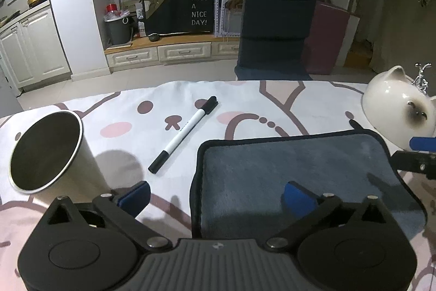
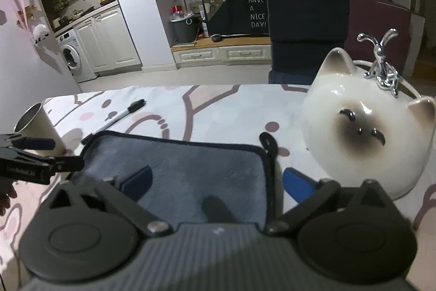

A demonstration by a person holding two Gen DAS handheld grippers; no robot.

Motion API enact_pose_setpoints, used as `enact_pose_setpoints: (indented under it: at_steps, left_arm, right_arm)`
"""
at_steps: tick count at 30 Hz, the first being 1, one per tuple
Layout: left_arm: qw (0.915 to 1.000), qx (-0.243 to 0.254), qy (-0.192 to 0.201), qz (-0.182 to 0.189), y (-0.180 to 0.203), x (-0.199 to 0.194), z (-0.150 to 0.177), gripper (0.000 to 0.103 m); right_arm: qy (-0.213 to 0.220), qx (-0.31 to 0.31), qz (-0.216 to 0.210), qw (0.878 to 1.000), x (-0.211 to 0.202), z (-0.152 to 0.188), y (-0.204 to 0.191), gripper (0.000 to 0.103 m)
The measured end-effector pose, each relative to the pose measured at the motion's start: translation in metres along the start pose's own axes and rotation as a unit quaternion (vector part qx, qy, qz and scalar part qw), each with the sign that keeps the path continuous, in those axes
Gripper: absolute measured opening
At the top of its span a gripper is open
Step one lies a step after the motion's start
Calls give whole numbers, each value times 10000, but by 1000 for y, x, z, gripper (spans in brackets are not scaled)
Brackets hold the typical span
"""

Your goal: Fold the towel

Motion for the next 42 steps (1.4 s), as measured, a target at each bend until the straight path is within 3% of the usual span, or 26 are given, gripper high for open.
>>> enact_pose_setpoints:
  at_steps: [17,42]
  left_arm:
    - [10000,-56,33,69,15,-57,8,103]
    - [9982,242,456,311,50,-188,44,103]
  right_arm:
    - [31,63,109,9999,-46,9,-16,103]
    - [459,-159,169,9987,-161,28,-58,103]
Point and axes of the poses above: each gripper's, at about its wrist camera, not at the fingertips, and x roughly the way its jaws point, y to its right, z to its underside, the point moved 2 cm from there along x, roughly the way its jaws point, and after that the axes turned 5 degrees about -x, right-handed, at the moved point
